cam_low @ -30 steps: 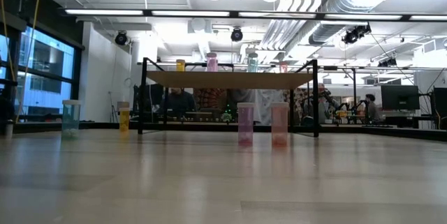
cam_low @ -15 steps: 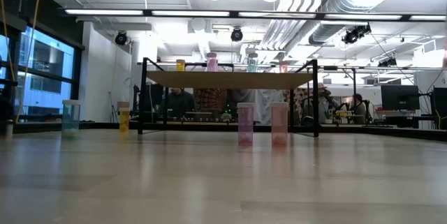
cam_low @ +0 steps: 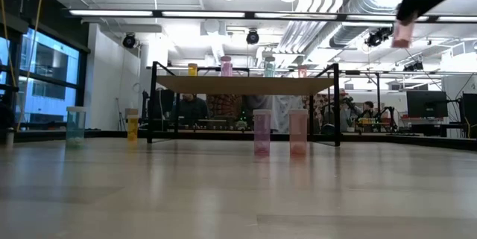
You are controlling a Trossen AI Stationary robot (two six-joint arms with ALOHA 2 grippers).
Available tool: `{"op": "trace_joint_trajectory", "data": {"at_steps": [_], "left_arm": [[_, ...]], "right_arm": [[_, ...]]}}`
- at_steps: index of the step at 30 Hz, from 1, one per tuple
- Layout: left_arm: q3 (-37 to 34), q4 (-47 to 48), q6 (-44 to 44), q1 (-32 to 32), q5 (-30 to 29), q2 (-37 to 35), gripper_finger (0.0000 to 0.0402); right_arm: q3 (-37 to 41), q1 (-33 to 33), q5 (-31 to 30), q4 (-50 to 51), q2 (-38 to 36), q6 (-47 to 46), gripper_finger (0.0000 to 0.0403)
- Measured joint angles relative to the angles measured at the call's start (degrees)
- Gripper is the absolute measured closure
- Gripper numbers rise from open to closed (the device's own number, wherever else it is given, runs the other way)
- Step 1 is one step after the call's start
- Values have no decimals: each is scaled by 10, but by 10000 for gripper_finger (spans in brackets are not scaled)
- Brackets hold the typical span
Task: Pick and place medicine bottles onto shelf by color
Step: Put the bottom red pill bottle on the shelf aligned with the other red pill bottle
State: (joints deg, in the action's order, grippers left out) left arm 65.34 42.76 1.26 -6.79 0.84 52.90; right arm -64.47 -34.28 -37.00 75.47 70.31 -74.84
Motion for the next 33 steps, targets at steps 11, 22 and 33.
{"op": "trace_joint_trajectory", "data": {"at_steps": [11,22,33], "left_arm": [[0,0,-5,0,0,0,206],[0,0,-67,0,-51,0,206],[0,9,-60,0,-62,0,206]], "right_arm": [[0,149,25,-84,-62,225,308],[0,318,79,-178,-67,435,308],[0,489,203,-280,-66,578,308]]}}
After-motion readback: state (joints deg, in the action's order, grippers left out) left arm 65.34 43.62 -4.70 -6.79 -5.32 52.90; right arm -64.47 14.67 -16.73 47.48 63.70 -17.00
